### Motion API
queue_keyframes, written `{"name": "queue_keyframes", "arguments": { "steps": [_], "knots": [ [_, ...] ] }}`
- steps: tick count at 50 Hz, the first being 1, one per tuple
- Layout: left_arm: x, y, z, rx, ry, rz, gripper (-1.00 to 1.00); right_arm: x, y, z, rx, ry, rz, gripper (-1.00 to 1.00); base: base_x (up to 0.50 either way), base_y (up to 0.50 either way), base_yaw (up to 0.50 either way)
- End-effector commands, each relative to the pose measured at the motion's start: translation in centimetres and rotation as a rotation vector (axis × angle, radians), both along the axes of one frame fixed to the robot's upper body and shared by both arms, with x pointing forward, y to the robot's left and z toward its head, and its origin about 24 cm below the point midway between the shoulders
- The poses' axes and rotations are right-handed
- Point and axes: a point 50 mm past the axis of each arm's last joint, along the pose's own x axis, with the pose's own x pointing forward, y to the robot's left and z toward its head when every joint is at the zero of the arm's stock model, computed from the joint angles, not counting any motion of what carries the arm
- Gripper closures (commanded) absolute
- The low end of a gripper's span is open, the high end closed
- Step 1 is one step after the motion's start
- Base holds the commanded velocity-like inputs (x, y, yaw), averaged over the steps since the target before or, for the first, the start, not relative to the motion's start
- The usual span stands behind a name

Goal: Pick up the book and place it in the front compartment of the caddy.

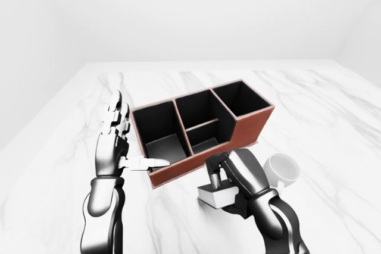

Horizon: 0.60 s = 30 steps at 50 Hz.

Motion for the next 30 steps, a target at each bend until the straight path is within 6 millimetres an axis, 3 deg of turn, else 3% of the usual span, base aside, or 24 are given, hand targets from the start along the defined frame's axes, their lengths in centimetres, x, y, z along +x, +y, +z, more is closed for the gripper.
{"name": "queue_keyframes", "arguments": {
  "steps": [1, 30],
  "knots": [
    [0.0, 0.1, -0.1, -0.001, 0.004, 0.0, -1.0, 0.3, -0.5, 2.1, -0.015, -0.08, -0.024, 1.0, 0.0, 0.0, 0.0],
    [0.1, 0.1, 0.0, -0.001, 0.001, 0.002, -1.0, 1.8, -0.7, 6.0, -0.036, -0.189, -0.012, 1.0, 0.0, 0.0, 0.0]
  ]
}}
